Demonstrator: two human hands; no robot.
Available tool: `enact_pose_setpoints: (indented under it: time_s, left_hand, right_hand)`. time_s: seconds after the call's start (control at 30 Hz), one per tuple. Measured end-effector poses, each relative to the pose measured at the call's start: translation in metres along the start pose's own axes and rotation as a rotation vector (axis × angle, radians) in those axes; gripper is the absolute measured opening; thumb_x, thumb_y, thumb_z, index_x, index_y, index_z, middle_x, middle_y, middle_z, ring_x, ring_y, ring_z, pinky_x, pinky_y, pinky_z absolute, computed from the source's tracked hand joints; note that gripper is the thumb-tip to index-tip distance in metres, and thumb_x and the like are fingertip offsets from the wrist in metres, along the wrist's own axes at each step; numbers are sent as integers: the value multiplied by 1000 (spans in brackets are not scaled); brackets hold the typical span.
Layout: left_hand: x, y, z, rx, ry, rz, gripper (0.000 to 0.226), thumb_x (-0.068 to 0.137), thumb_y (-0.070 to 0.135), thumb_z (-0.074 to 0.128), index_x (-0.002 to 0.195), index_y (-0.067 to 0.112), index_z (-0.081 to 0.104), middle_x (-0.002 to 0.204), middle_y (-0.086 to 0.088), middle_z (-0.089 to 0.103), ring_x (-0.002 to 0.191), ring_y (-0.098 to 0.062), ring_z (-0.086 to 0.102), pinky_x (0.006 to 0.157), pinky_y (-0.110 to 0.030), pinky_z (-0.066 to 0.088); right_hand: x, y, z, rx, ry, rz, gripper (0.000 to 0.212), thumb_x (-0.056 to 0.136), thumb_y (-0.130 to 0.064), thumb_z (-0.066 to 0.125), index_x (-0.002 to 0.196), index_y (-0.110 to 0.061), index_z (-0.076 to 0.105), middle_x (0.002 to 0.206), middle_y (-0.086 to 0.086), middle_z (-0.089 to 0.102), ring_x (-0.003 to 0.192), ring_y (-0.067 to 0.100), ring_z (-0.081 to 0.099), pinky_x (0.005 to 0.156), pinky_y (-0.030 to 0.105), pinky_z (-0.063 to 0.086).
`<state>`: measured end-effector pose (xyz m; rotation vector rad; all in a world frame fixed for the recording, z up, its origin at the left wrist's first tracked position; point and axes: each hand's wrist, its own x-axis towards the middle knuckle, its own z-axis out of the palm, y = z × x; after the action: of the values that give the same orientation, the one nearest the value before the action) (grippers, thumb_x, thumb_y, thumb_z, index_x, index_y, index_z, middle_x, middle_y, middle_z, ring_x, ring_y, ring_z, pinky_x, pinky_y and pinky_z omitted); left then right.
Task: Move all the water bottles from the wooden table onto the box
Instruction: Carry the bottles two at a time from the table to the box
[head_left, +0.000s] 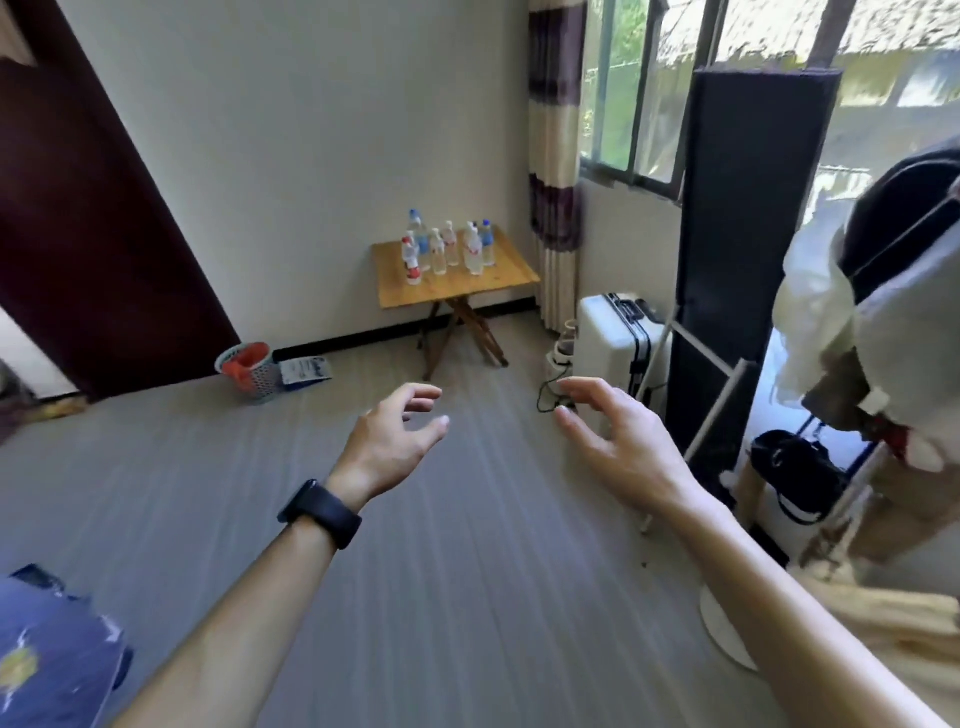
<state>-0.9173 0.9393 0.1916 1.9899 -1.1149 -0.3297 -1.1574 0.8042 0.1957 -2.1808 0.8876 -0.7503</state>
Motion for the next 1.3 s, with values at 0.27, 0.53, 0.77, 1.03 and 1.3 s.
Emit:
enact_pose_setpoints:
  time_s: [0.27, 0.53, 0.77, 1.03, 1.3]
  left_hand:
    - [147, -50, -5, 25, 49, -57, 29, 88, 30, 73, 116, 33, 63, 113, 9, 67, 110, -12, 61, 99, -30, 47]
    - [343, -99, -4, -21, 32, -85, 29, 87, 34, 71, 115, 34, 63, 111, 10, 68, 107, -13, 62, 97, -33, 49]
    - [496, -115, 37, -47, -88, -62, 27, 86, 35, 73, 109, 42, 60, 110, 12, 67, 107, -11, 62, 98, -33, 50]
    - [663, -125, 73, -27, -53, -131, 27, 86, 29, 74, 110, 35, 63, 109, 7, 68, 106, -16, 62, 97, -33, 50]
    - [791, -162, 57, -20, 81, -212, 27, 86, 31, 74, 111, 32, 64, 109, 5, 69, 107, -16, 63, 100, -35, 49]
  right_hand:
    - [163, 33, 46, -19, -43, -62, 46, 86, -64, 51, 128, -45, 56, 118, -11, 66, 116, 12, 59, 101, 37, 47]
    - [345, 59, 89, -86, -104, -13, 37, 94, -43, 64, 130, -35, 60, 123, -10, 65, 113, 3, 59, 93, 14, 44]
    - [486, 101, 106, -36, -45, 1, 35, 95, -44, 62, 129, -36, 60, 123, -11, 64, 115, 2, 58, 94, 26, 46]
    - [664, 166, 129, 7, -94, -15, 36, 94, -46, 60, 129, -37, 59, 122, -8, 65, 119, 11, 58, 104, 37, 46]
    - [836, 171, 160, 41, -154, -126, 35, 95, -47, 58, 128, -35, 62, 123, -9, 66, 117, 11, 61, 102, 36, 49]
